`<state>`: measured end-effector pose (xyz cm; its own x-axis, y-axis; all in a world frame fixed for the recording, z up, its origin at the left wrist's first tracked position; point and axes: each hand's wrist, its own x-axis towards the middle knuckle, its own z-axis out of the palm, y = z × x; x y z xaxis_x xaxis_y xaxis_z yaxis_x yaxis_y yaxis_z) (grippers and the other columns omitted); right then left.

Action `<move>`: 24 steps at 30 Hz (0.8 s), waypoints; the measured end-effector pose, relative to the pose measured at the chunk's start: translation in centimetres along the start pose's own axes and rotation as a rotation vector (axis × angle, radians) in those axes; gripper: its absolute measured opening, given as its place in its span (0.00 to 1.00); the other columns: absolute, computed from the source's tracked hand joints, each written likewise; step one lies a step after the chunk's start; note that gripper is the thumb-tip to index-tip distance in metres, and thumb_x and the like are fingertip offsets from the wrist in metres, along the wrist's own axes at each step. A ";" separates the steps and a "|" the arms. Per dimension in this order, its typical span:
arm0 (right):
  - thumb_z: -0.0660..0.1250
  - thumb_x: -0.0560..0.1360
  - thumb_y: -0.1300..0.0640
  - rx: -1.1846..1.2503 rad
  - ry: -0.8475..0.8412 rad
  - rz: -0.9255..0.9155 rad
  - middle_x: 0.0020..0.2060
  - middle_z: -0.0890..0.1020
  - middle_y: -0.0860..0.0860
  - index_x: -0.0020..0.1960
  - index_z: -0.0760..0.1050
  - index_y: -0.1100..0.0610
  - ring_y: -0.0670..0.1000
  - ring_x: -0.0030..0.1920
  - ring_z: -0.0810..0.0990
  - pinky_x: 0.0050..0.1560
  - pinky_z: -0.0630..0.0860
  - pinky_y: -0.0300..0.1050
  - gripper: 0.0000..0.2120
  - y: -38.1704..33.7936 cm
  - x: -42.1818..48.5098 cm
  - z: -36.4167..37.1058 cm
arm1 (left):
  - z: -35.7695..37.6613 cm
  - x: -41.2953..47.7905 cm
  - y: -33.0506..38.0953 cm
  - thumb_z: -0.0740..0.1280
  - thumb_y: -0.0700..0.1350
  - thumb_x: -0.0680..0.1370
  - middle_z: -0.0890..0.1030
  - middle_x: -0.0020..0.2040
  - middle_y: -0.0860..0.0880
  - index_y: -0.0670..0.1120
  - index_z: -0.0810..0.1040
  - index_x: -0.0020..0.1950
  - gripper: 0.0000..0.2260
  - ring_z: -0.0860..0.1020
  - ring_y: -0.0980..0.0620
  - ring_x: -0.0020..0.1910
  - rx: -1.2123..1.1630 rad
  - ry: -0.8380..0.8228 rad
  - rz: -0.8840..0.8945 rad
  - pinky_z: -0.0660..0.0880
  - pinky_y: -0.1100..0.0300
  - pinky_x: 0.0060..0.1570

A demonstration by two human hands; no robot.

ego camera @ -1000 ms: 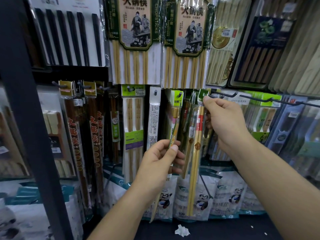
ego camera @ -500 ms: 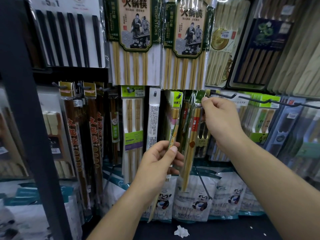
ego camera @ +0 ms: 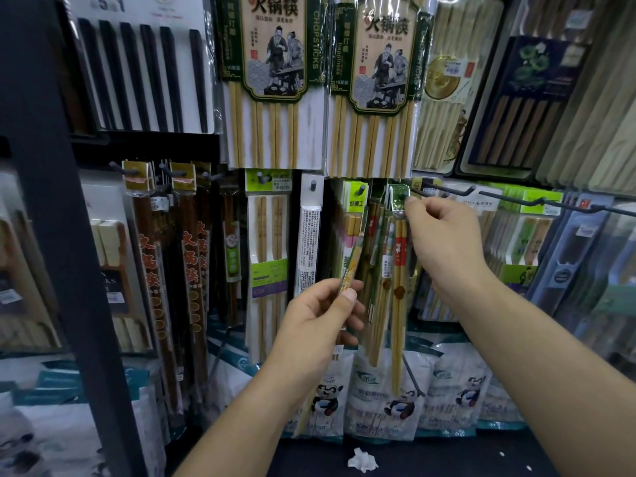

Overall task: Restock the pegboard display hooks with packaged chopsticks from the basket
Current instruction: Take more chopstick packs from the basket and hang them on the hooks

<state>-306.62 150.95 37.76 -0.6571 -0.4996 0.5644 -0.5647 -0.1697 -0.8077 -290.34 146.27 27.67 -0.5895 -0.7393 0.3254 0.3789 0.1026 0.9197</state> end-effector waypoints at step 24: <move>0.65 0.83 0.52 0.086 -0.108 -0.013 0.25 0.75 0.46 0.43 0.81 0.55 0.39 0.24 0.70 0.26 0.68 0.30 0.12 0.0 -1.2 -1.3 | 3.8 2.1 0.1 0.72 0.44 0.80 0.81 0.38 0.63 0.56 0.80 0.49 0.06 0.79 0.64 0.40 0.324 0.095 0.148 0.76 0.71 0.42</move>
<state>-306.52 152.61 37.30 -0.5897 -0.5844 0.5574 -0.5251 -0.2469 -0.8144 -294.25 147.22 29.32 -0.4708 -0.7575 0.4522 0.2009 0.4071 0.8910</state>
